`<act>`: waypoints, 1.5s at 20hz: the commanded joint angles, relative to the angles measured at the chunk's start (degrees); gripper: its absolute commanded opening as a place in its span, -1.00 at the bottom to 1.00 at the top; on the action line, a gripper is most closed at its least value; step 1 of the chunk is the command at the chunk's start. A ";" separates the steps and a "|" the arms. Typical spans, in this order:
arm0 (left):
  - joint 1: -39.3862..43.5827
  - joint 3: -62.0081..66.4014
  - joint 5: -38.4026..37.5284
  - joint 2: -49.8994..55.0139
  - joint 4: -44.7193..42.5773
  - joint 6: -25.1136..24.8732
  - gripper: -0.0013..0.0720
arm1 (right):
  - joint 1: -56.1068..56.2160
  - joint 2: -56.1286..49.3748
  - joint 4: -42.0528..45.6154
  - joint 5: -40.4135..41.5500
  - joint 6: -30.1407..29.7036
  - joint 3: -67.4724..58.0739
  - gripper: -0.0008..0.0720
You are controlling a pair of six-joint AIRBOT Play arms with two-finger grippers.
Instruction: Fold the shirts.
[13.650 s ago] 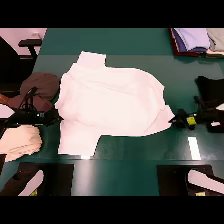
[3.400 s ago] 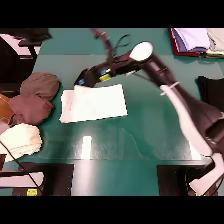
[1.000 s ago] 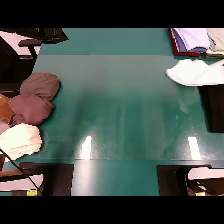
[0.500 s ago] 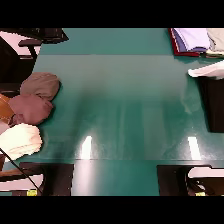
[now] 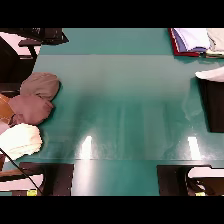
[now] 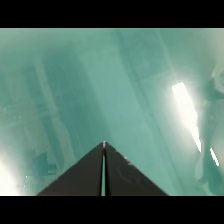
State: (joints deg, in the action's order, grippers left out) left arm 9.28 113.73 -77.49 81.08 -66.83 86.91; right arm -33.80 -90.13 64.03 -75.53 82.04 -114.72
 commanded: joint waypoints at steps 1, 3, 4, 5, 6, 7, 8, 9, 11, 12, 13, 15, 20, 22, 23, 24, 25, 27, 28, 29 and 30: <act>0.04 0.00 -1.36 0.04 -0.04 -0.79 -0.90 | -0.87 0.13 12.98 -10.73 4.00 -0.52 -0.94; 0.02 0.00 -1.81 0.04 -0.02 -1.86 -0.90 | -2.25 0.07 15.87 -16.00 6.47 -0.48 -0.94; 0.02 0.00 -1.95 0.04 -0.02 -1.86 -0.90 | -3.06 0.07 16.70 -18.10 6.64 -0.28 -0.94; 0.02 0.00 -2.01 0.04 -0.02 -1.88 -0.90 | -3.89 0.46 16.63 -19.15 6.67 0.68 -0.93; 0.02 0.00 -2.03 0.04 -0.04 -1.90 -0.90 | -4.57 1.36 16.65 -19.43 6.67 2.78 -0.89; 0.02 0.00 -2.03 0.04 -0.04 -1.90 -0.90 | -5.31 2.51 16.63 -19.34 6.64 5.62 -0.35; 0.02 0.00 -2.01 0.04 -0.04 -1.90 -0.90 | -6.05 3.61 16.63 -19.06 6.64 8.46 0.47; 0.02 0.00 -2.01 0.04 -0.04 -1.92 -0.90 | -6.75 4.44 16.55 -19.02 6.67 10.84 0.78; 0.02 0.00 -2.03 0.04 -0.02 -2.43 -0.90 | -7.48 6.32 14.86 -17.99 6.91 14.82 0.77; 0.02 0.00 -2.01 0.04 -0.02 -2.82 -0.90 | -7.45 7.41 11.93 -17.18 6.86 16.04 0.76; 0.02 0.00 -1.97 0.04 0.00 -2.95 -0.90 | -7.19 8.55 8.52 -16.06 6.82 16.74 0.74; 0.02 0.00 -1.95 0.04 0.00 -2.91 -0.90 | -4.76 11.04 1.55 -12.85 6.80 16.96 0.74; 0.02 0.00 -0.59 0.04 0.00 -2.91 -0.90 | 11.37 18.78 -3.48 -3.78 6.80 16.96 0.74; 0.02 0.02 0.39 0.04 0.00 -2.91 -0.90 | 19.21 20.41 -3.45 -0.61 6.80 16.96 0.67; 0.02 0.00 1.05 0.04 0.00 -2.91 -0.90 | 22.93 20.85 -3.45 0.35 6.78 16.96 0.35; 0.02 0.00 1.73 0.04 0.00 -2.91 -0.90 | 26.71 21.09 -3.34 0.83 6.56 16.96 0.03; 0.02 0.00 2.19 0.04 0.00 -2.91 -0.90 | 30.01 21.07 -3.34 0.94 5.64 16.96 -0.15; 0.02 0.02 2.08 0.04 0.00 -2.91 -0.90 | 36.04 21.03 -2.38 0.98 3.15 16.96 -0.91; 0.02 0.02 2.08 0.04 0.00 -2.91 -0.90 | 38.07 21.03 -2.43 1.20 2.73 16.96 -0.93; 0.02 0.00 2.08 0.04 -0.02 -2.91 -0.90 | 39.67 21.03 -2.45 1.46 2.75 16.96 -0.93; 0.02 0.02 2.08 0.04 0.00 -2.91 -0.90 | 40.65 21.03 -2.43 1.64 2.75 16.96 -0.93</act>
State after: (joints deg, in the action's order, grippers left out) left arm 9.28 113.73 -75.79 81.08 -66.83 83.99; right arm 1.13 -69.38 61.45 -75.22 86.08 -97.78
